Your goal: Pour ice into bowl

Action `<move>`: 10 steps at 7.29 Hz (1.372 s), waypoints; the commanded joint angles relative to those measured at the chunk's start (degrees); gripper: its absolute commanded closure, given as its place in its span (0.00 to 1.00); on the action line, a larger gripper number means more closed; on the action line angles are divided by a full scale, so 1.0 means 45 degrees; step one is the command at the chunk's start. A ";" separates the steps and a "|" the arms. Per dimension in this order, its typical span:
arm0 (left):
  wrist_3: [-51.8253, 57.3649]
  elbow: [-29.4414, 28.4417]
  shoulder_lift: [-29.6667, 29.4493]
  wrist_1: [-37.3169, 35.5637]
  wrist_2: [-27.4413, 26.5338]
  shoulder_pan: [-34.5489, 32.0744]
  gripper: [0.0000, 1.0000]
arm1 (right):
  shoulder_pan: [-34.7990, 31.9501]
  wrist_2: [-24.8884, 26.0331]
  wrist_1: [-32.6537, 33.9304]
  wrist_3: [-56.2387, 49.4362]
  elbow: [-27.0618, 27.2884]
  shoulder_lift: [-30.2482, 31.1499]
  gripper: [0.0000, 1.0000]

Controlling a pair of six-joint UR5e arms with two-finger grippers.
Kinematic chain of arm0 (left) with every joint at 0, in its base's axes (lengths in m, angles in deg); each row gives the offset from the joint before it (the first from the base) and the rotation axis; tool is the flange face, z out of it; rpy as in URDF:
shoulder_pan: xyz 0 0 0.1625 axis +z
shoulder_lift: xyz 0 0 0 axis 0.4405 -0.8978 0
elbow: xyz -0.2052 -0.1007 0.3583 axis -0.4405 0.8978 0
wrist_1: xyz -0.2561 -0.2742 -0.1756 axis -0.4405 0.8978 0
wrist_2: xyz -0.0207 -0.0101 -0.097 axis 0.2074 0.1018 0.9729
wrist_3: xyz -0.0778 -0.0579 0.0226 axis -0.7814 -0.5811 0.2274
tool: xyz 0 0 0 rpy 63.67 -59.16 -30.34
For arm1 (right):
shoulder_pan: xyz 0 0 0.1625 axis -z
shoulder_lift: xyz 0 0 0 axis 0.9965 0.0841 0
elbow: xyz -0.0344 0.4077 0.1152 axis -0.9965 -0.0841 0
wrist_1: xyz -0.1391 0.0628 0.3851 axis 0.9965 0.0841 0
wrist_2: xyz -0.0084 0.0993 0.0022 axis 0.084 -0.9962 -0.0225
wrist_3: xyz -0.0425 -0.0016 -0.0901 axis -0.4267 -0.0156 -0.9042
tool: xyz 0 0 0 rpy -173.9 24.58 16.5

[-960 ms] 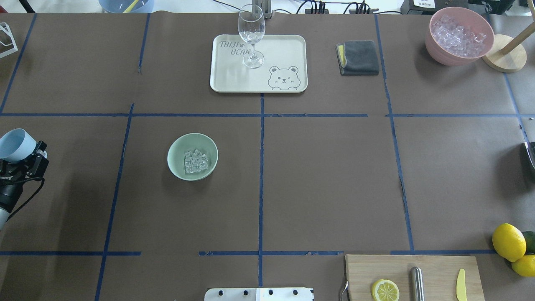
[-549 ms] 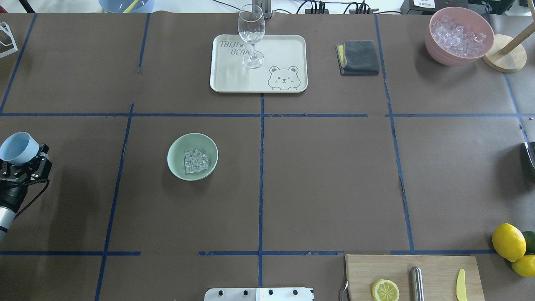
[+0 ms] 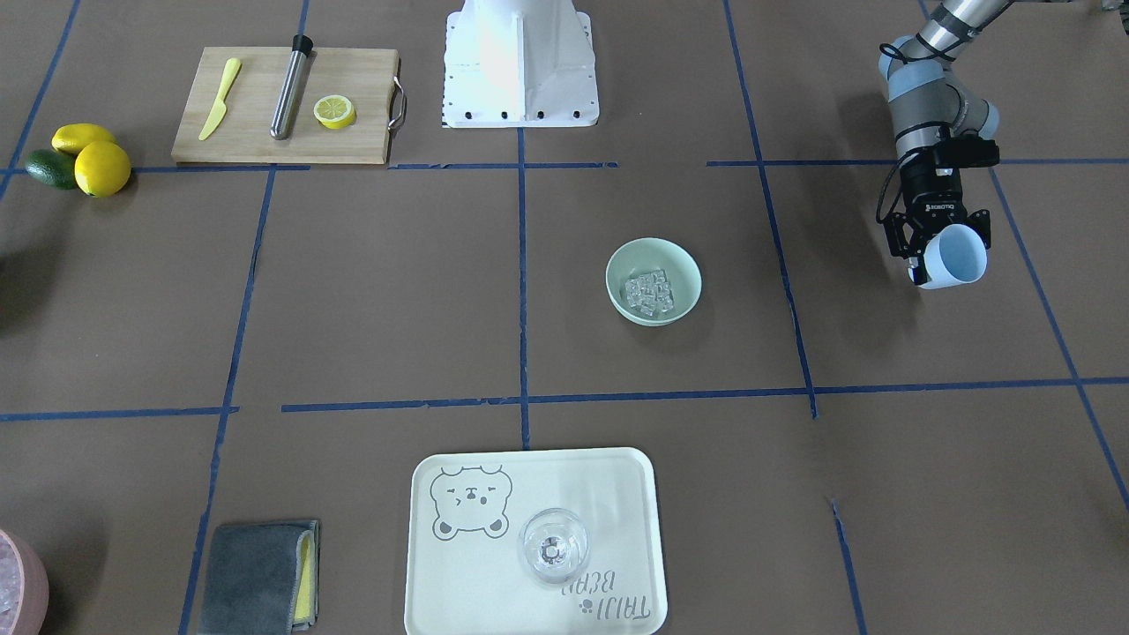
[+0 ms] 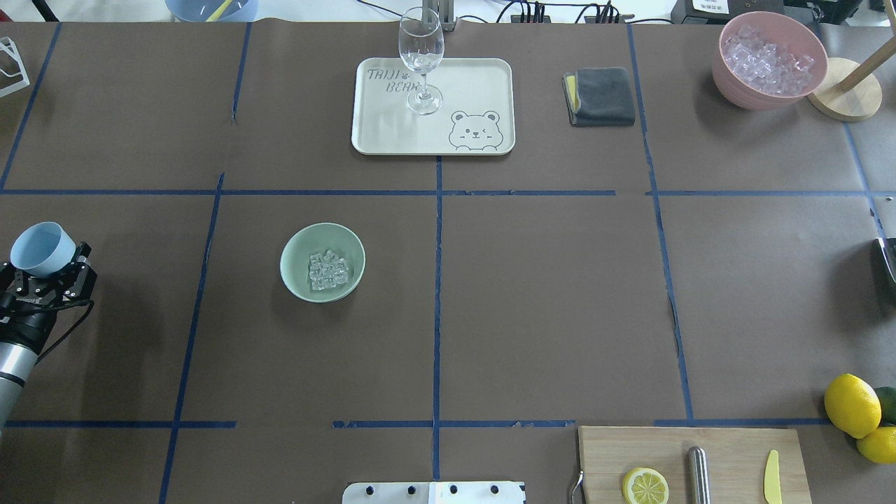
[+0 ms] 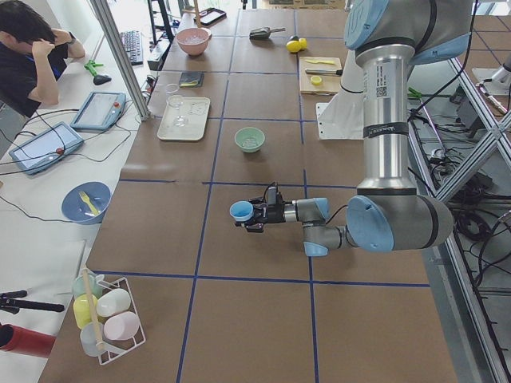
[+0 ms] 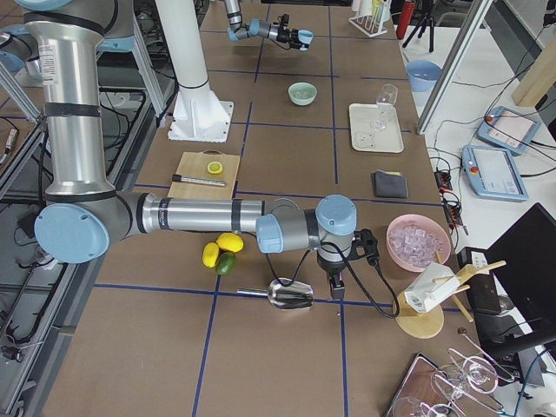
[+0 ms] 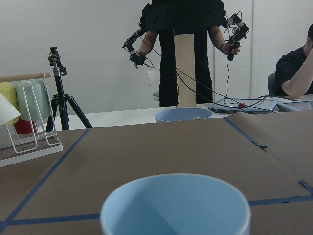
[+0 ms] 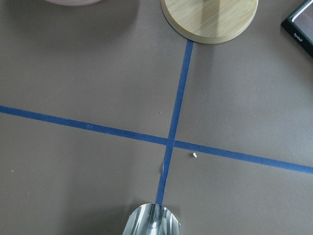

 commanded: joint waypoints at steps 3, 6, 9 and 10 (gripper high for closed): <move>-0.0815 -0.0216 -0.0748 -0.1088 0.0174 -0.0885 1.00 | 0.0000 -0.0002 0.0019 -0.0015 0.0012 0.0001 0.00; -0.0938 -0.0527 -0.0827 -0.1993 0.0270 -0.0865 0.93 | 0.0000 0.0018 -0.0001 0.0004 0.0012 0.0001 0.00; -0.0898 -0.0706 -0.0866 -0.2052 0.0271 -0.0768 0.64 | 0.0000 0.0018 -0.0001 0.0004 0.0012 0.0001 0.00; -0.0898 -0.0706 -0.0885 -0.2052 0.0271 -0.0767 0.40 | 0.0000 0.0018 -0.0001 0.0004 0.0012 0.0001 0.00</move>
